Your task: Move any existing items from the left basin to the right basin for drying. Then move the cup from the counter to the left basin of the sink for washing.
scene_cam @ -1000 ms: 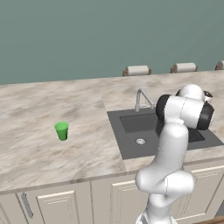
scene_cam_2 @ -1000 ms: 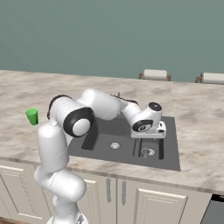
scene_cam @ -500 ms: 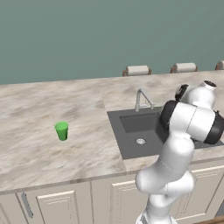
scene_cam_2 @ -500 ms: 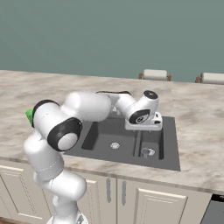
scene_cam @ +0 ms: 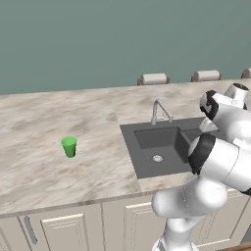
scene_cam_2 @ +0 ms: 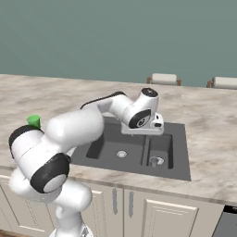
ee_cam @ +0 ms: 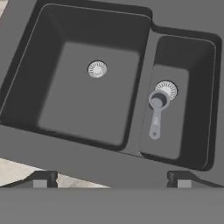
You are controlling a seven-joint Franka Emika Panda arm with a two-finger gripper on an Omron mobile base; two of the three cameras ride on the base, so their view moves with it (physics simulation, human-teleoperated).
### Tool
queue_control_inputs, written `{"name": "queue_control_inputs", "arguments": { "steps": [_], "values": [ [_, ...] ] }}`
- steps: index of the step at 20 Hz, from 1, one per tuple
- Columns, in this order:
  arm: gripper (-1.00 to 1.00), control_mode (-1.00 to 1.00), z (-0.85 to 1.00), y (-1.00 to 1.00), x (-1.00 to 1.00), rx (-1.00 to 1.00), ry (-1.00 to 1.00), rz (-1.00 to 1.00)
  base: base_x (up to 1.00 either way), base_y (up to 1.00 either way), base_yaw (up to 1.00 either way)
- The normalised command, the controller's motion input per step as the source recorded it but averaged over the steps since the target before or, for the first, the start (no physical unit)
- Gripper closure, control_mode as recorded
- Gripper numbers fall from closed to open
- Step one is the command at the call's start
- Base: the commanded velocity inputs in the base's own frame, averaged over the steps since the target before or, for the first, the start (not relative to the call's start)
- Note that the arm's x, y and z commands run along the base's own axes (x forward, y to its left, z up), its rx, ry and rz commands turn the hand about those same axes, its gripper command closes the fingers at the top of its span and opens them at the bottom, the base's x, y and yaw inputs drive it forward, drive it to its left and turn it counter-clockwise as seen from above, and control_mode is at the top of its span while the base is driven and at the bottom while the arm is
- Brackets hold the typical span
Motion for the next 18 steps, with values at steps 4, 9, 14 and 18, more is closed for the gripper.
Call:
{"name": "queue_control_inputs", "arguments": {
  "steps": [4,9,14,18],
  "values": [
    [-1.00,-1.00,0.42,0.50,-0.51,-0.02,0.00,0.00,0.00,0.00,0.00],
    [-1.00,-1.00,0.37,0.59,-0.47,-0.02,0.02,0.00,0.00,0.00,0.00],
    [-1.00,-1.00,0.20,0.68,-0.35,-0.04,0.08,0.00,0.00,0.00,0.00],
    [-1.00,-1.00,0.10,0.75,-0.21,-0.04,0.10,0.00,0.00,0.00,0.00]
  ]
}}
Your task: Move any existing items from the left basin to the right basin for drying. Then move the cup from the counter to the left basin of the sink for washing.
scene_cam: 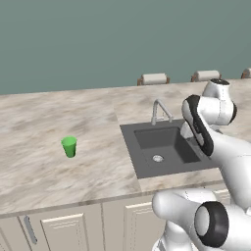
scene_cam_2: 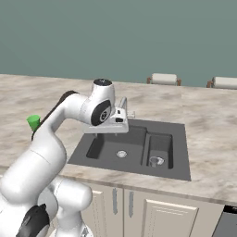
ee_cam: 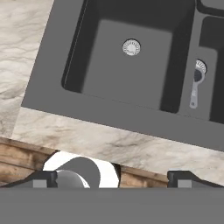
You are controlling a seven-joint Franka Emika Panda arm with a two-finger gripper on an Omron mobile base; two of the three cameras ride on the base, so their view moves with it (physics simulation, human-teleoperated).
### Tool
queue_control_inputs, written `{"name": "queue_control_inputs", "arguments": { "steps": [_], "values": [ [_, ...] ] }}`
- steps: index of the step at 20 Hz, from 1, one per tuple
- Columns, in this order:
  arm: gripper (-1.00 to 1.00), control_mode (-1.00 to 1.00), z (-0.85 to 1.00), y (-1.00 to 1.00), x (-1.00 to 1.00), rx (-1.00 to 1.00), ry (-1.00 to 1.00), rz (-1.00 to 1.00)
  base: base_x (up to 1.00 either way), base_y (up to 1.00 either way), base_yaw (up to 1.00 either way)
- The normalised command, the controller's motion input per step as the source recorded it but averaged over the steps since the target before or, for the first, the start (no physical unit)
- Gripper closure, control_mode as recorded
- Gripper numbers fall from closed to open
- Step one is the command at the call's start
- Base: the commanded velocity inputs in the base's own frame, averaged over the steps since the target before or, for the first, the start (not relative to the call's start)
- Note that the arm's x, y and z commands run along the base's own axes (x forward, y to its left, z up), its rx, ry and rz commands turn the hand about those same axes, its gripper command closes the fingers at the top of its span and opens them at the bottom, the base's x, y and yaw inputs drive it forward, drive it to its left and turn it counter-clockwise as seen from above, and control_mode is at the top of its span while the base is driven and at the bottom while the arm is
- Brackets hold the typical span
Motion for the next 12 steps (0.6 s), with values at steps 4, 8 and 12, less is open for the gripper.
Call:
{"name": "queue_control_inputs", "arguments": {
  "steps": [4,8,12],
  "values": [
    [-1.00,-1.00,0.03,0.81,-0.08,-0.05,0.07,0.00,0.00,0.00,0.00],
    [-1.00,-1.00,0.00,0.85,0.00,-0.06,0.06,0.00,0.00,0.00,0.00],
    [-1.00,-1.00,0.00,0.87,0.00,-0.08,0.03,0.00,0.00,0.00,0.00]
  ]
}}
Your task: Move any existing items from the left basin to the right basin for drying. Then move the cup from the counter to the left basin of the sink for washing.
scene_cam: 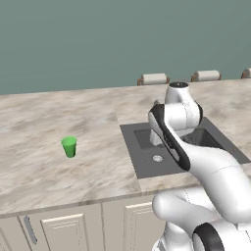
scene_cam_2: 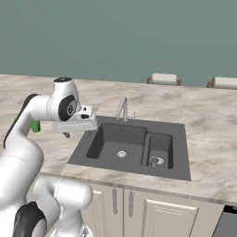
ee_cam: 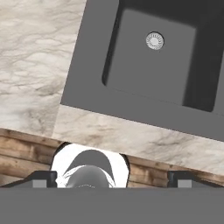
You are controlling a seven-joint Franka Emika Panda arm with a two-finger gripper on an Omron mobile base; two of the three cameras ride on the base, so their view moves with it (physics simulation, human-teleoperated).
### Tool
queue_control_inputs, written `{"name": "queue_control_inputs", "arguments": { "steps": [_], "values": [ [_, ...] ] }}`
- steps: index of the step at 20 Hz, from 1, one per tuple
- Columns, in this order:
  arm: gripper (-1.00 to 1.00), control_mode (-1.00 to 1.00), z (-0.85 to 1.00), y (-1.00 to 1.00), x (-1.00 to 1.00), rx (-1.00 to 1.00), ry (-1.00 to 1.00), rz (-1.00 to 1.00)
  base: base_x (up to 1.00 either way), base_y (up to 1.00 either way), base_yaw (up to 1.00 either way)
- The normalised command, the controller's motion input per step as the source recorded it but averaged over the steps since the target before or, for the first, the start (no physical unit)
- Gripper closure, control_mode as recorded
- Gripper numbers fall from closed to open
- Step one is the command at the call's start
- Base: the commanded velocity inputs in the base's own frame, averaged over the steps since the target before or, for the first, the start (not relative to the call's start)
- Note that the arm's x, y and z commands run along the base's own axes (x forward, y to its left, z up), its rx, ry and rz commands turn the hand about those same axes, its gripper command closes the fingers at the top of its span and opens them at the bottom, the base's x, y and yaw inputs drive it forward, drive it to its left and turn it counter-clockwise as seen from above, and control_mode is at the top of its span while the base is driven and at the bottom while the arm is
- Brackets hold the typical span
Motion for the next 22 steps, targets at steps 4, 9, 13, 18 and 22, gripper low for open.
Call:
{"name": "queue_control_inputs", "arguments": {
  "steps": [4,9,13,18,22],
  "values": [
    [-1.00,-1.00,0.00,0.86,0.03,-0.08,0.02,0.00,0.00,0.00,0.00],
    [-1.00,-1.00,0.00,0.83,0.05,-0.07,0.03,0.00,0.00,0.00,0.00],
    [-1.00,-1.00,-0.02,0.70,0.10,-0.05,0.03,0.00,0.00,0.00,0.00],
    [-1.00,-1.00,-0.08,0.01,0.04,0.01,0.00,0.01,0.00,0.00,0.00],
    [-1.00,-1.00,-0.11,0.13,0.22,0.03,0.00,0.00,0.00,0.00,0.00]
  ]
}}
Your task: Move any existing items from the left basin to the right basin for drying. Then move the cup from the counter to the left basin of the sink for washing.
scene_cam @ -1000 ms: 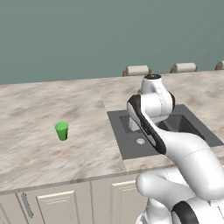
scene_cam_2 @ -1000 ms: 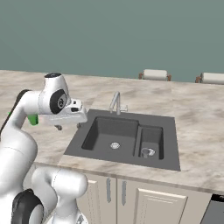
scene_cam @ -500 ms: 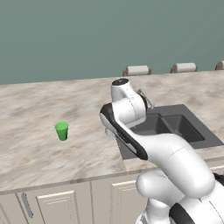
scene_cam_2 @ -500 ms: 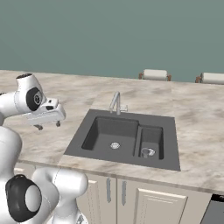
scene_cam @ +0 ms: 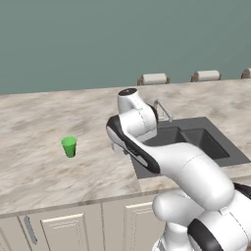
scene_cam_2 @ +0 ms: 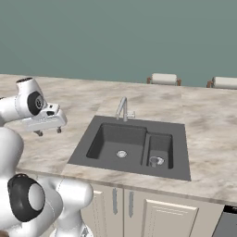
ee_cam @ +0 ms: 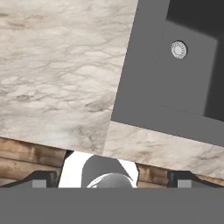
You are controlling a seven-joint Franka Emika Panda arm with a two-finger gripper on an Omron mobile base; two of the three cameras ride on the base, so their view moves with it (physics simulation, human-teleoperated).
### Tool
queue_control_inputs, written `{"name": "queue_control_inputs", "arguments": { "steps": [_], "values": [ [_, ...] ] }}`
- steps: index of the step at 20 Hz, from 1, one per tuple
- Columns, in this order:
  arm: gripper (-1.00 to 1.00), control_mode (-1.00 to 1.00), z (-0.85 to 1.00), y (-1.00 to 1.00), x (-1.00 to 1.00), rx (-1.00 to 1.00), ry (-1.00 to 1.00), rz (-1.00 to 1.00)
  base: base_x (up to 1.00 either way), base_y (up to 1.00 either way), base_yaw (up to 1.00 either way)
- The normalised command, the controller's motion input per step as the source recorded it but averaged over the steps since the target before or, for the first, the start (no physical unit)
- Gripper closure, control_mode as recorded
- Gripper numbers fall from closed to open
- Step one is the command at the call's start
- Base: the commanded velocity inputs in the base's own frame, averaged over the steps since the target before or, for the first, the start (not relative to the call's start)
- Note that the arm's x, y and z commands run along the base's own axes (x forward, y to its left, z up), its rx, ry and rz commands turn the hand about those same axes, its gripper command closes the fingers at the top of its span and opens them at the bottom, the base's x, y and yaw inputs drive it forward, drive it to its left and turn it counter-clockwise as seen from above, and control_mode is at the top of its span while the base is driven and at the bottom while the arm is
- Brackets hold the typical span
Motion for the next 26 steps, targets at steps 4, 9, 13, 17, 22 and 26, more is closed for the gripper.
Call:
{"name": "queue_control_inputs", "arguments": {
  "steps": [4,9,13,17,22,26],
  "values": [
    [-1.00,-1.00,-0.08,0.20,0.23,0.03,-0.01,0.00,0.00,0.00,0.00],
    [-1.00,-1.00,-0.01,0.27,0.22,0.00,-0.02,0.00,0.00,0.00,0.00],
    [-1.00,-1.00,0.00,0.35,0.19,0.00,0.00,0.00,0.00,0.00,0.00],
    [-1.00,-1.00,0.00,0.30,0.24,0.00,0.00,0.00,0.00,0.00,0.00],
    [-1.00,-1.00,0.00,0.25,0.29,0.00,0.00,0.00,0.00,0.00,0.00],
    [-1.00,-1.00,0.00,0.23,0.27,0.00,0.00,-0.01,0.00,0.00,0.00]
  ]
}}
